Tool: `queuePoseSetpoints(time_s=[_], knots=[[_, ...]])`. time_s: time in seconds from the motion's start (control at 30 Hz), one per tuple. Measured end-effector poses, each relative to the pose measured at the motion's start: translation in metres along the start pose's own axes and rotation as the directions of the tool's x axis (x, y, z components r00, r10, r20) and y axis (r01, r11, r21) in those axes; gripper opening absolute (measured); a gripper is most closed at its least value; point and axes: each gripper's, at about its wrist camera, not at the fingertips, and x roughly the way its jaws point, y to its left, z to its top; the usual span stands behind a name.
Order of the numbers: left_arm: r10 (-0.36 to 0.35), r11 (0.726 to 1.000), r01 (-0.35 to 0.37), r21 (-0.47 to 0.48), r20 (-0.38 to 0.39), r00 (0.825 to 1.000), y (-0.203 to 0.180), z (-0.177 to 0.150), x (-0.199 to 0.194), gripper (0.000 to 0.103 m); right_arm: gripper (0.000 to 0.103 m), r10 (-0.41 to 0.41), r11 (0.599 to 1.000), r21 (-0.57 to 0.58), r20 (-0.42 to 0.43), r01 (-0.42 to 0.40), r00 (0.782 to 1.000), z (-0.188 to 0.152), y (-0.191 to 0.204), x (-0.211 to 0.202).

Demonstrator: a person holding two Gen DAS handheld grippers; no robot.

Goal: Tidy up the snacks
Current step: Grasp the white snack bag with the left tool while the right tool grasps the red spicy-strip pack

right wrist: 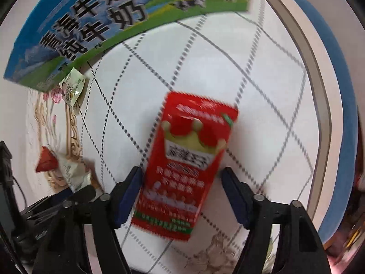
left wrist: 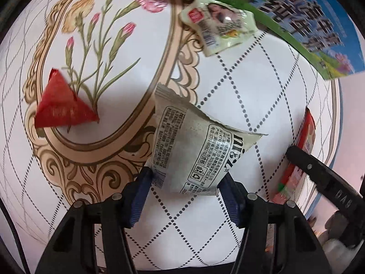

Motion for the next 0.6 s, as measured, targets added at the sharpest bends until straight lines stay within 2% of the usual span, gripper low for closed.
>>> queuePoseSetpoints(time_s=[0.1,0.13,0.17,0.2,0.37,0.6], knots=[[0.001,1.0,-0.001,-0.003,-0.015,1.0,0.006,-0.001,0.002,0.058,0.066,-0.03,0.988,-0.153,0.028,0.033,0.999,0.002,0.023,-0.002],[0.005,1.0,-0.004,0.013,-0.024,1.0,0.012,0.005,0.007,0.06,0.066,-0.049,0.973,-0.225,0.026,0.053,0.998,0.002,0.032,-0.002],[0.016,0.999,-0.015,0.033,-0.035,0.999,0.01,0.026,0.01,0.063,0.066,-0.059,0.962,-0.264,0.029,0.065,0.998,0.0,0.037,-0.003],[0.039,0.998,-0.036,0.06,-0.043,0.998,0.006,0.033,0.013,0.064,0.066,-0.062,0.956,-0.287,0.024,0.066,0.998,-0.002,0.04,-0.003],[0.083,0.994,-0.079,0.078,-0.047,0.995,-0.002,0.04,0.017,0.066,0.067,-0.009,0.983,-0.185,-0.013,0.006,1.0,0.008,0.028,-0.003],[0.012,0.998,-0.01,0.059,-0.029,0.999,-0.009,0.052,-0.012,0.066,0.067,0.064,0.994,-0.091,-0.012,-0.065,0.998,0.011,-0.013,-0.021]])
